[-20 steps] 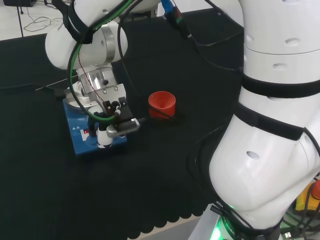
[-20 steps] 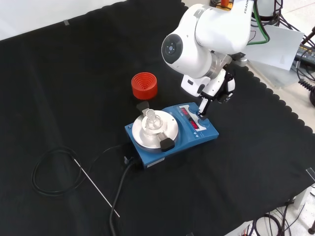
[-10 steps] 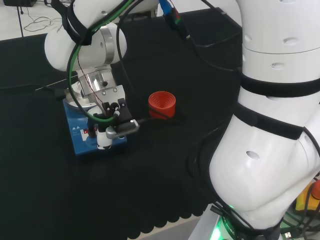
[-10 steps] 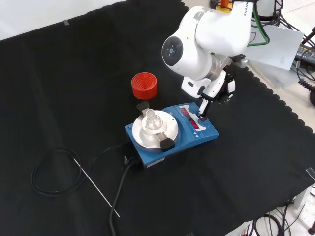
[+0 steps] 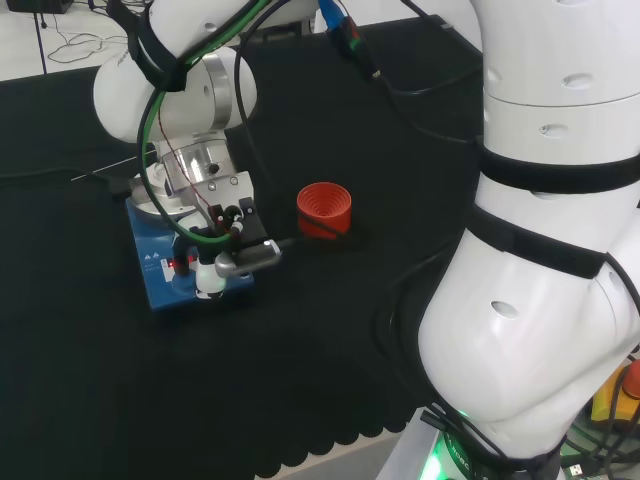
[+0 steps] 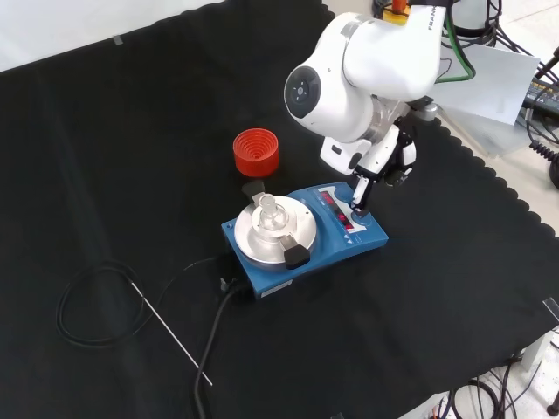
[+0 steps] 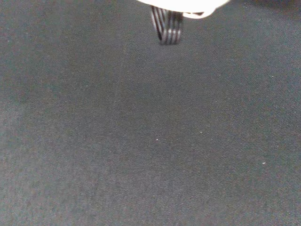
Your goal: Turn on the heater.
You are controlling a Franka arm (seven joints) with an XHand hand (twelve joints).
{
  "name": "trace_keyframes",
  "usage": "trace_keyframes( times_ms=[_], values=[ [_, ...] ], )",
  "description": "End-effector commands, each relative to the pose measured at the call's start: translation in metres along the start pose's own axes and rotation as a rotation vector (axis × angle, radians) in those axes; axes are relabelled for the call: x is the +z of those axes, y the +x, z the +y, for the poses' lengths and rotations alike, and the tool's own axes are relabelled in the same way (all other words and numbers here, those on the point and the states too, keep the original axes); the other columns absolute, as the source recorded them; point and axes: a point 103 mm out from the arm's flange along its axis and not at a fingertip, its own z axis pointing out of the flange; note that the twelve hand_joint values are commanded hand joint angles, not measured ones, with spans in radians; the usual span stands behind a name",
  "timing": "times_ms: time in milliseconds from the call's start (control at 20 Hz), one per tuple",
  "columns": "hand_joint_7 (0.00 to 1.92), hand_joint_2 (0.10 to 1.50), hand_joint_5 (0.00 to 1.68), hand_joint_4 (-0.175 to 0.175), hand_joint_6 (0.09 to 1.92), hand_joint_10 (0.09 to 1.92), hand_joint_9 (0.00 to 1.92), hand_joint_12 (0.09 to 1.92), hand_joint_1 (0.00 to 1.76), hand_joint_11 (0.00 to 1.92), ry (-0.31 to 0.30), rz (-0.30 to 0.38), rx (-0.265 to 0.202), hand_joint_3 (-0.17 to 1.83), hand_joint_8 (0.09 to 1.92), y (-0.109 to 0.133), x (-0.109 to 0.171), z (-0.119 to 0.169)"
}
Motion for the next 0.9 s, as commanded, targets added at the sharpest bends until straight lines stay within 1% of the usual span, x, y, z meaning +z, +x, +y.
trace_keyframes(
  times_ms=[50, 150, 400, 600, 750, 800, 900],
  values=[
    [1.58, 0.70, 0.31, -0.054, 0.68, 1.64, 1.66, 1.34, 1.42, 1.24, -0.017, -0.036, -0.009, 1.03, 1.70, 0.001, -0.004, 0.000],
    [1.58, 0.70, 0.31, -0.054, 0.68, 1.64, 1.66, 1.34, 1.42, 1.24, -0.032, -0.047, -0.005, 1.03, 1.70, 0.001, -0.012, -0.003],
    [1.58, 0.70, 0.31, -0.054, 0.68, 1.64, 1.66, 1.34, 1.42, 1.24, -0.079, -0.006, -0.013, 1.03, 1.70, -0.009, -0.039, -0.016],
    [1.58, 0.70, 0.31, -0.055, 0.69, 1.64, 1.66, 1.34, 1.42, 1.24, -0.102, 0.009, -0.011, 1.03, 1.70, -0.016, -0.049, -0.024],
    [1.58, 0.70, 0.31, -0.055, 0.69, 1.64, 1.66, 1.34, 1.42, 1.24, -0.109, 0.014, -0.010, 1.03, 1.70, -0.019, -0.051, -0.027],
    [1.58, 0.70, 0.31, -0.055, 0.69, 1.64, 1.66, 1.34, 1.42, 1.24, -0.107, 0.001, -0.001, 1.03, 1.70, -0.010, -0.052, -0.026],
    [1.58, 0.70, 0.31, -0.055, 0.69, 1.63, 1.66, 1.34, 1.42, 1.24, -0.106, -0.004, 0.004, 1.03, 1.70, -0.006, -0.052, -0.026]
  ],
)
